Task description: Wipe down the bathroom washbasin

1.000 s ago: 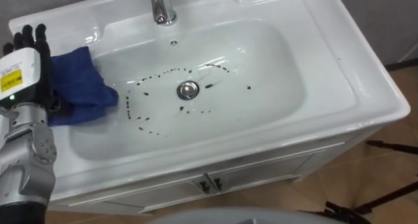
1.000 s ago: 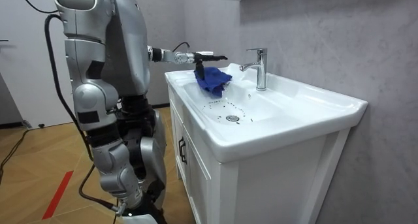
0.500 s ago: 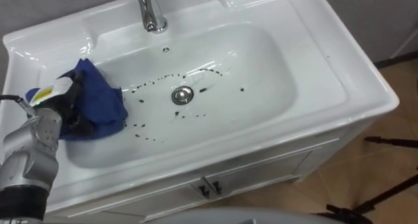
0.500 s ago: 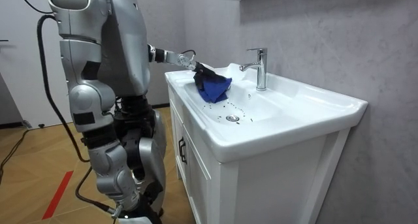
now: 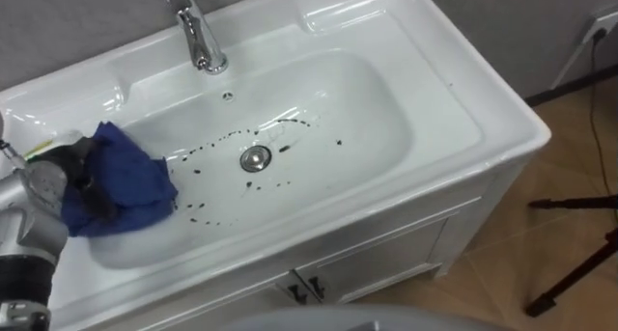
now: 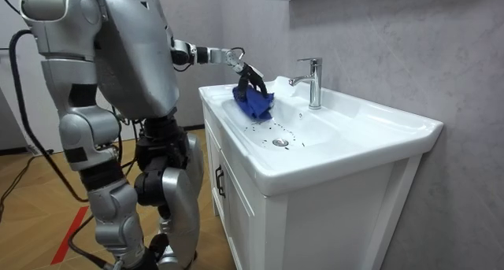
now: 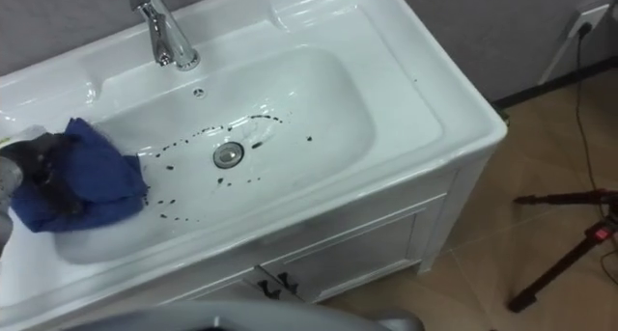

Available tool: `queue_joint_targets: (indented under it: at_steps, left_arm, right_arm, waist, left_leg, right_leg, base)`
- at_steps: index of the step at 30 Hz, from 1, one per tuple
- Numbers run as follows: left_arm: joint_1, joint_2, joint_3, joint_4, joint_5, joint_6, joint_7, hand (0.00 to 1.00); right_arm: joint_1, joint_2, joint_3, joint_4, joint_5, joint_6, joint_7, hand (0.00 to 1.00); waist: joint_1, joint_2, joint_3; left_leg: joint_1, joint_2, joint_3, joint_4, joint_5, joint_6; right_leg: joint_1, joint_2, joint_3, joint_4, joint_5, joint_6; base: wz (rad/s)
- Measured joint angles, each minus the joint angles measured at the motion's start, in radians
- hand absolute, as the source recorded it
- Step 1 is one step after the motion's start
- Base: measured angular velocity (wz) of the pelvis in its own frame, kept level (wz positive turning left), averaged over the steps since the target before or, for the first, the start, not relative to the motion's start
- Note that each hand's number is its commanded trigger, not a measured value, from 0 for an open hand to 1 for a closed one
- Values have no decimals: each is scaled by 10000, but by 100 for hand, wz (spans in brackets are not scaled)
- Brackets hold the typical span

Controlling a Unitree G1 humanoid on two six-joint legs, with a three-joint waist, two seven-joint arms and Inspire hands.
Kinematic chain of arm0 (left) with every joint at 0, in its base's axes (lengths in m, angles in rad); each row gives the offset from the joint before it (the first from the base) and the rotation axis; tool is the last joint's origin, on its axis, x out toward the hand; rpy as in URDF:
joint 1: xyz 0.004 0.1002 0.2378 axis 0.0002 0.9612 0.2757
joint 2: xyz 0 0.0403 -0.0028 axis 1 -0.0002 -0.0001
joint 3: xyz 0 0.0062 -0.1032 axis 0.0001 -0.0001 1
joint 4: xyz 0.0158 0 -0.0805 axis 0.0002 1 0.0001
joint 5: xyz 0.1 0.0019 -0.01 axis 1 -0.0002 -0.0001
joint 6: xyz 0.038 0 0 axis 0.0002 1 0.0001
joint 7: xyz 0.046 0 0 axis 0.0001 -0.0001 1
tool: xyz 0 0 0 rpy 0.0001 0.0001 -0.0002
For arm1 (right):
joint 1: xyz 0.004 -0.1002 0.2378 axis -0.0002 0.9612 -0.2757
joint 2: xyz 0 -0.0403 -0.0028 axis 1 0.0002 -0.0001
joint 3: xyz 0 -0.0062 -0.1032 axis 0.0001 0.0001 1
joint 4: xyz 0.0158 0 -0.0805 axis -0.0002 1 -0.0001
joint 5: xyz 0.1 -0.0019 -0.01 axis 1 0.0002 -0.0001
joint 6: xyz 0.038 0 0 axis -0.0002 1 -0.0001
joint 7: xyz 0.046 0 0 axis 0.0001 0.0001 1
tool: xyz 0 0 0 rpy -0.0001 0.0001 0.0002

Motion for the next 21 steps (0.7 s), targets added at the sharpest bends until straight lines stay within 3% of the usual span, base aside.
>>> queue_joint_targets:
  at_steps: [9,21]
  left_arm:
    - [-74,524,38,33,308,844,-543,100]
    - [-67,579,44,-234,398,1195,-1004,100]
  right_arm:
    - [-27,-36,2,-9,-338,3,-9,0]
    - [-67,-34,16,-49,-126,51,-128,0]
  waist:
    - [-7,0,19]
    - [22,27,49]
  left_leg:
    - [-8,16,79,-12,0,0]
    - [-185,28,82,-5,0,0]
  right_leg:
    - [-5,11,-5,-14,-32,-23]
    - [-134,-2,-139,-116,-40,-25]
  base:
    - [-4]
    - [2]
